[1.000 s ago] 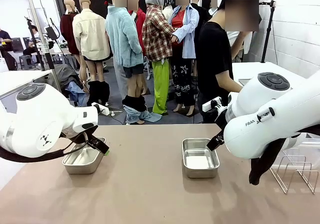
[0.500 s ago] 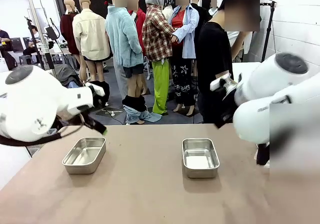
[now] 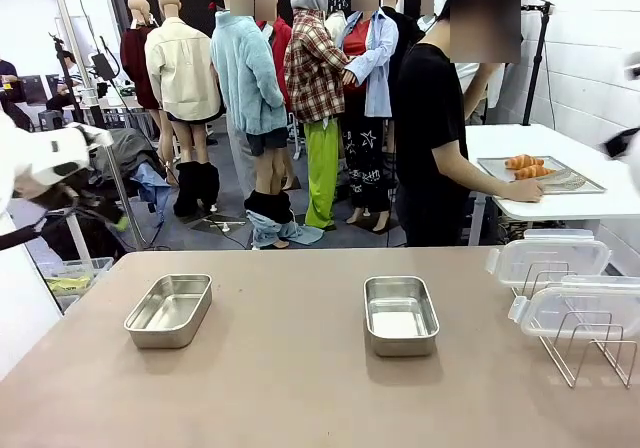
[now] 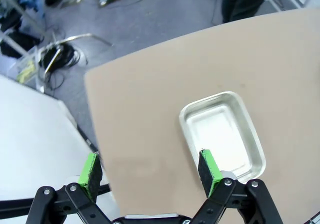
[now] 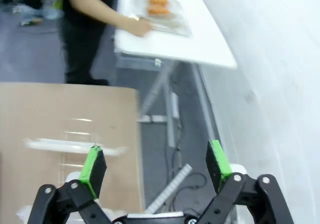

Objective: Place the bread in airtight containers.
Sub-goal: Lift both Airtight Container.

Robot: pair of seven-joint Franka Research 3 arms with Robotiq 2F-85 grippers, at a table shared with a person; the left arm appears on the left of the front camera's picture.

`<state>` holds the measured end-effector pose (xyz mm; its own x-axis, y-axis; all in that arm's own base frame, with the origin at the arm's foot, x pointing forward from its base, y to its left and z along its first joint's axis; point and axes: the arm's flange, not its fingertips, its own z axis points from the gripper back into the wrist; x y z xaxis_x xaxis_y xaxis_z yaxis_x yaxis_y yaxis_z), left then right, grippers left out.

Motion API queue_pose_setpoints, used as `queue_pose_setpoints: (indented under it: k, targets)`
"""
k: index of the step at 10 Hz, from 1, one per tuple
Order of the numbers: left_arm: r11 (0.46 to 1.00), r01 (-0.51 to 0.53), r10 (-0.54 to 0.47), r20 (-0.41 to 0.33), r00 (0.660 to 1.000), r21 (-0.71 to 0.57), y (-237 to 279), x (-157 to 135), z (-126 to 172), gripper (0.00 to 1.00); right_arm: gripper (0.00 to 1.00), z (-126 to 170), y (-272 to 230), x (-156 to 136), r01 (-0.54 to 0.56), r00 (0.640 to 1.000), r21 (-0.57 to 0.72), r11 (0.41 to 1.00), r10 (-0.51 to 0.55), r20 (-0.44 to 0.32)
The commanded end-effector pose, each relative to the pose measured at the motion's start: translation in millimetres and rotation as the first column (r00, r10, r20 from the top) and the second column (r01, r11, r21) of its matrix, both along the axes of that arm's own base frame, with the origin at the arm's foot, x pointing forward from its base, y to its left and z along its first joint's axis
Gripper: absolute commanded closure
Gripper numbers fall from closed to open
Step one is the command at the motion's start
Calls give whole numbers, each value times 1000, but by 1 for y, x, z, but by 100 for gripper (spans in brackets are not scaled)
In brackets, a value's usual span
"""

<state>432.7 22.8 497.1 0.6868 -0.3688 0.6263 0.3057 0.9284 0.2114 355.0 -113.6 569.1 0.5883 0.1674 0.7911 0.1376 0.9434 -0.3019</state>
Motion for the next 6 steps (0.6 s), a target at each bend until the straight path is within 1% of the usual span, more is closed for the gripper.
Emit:
queue_pose_setpoints:
  k: [1,3,4,5,6]
  targets:
    - [1000,27,-27,-61,998,-12,20,21,-7,0,0,-60,-35,-36,136,989,58,989,-132,-62]
    - [998,55,-56,-85,995,-17,24,34,-20,0,0,-91,-71,-37,190,978,121,974,-177,-111]
    - [998,66,-67,-93,993,-15,21,37,-23,0,0,-103,-80,-35,205,975,162,965,-187,-118]
    - [1000,3,-3,-71,997,5,27,19,-20,0,0,-45,-94,-19,195,978,94,976,-185,-100]
    - [1000,3,-3,-71,997,5,27,19,-20,0,0,-45,-94,-19,195,978,94,976,-185,-100]
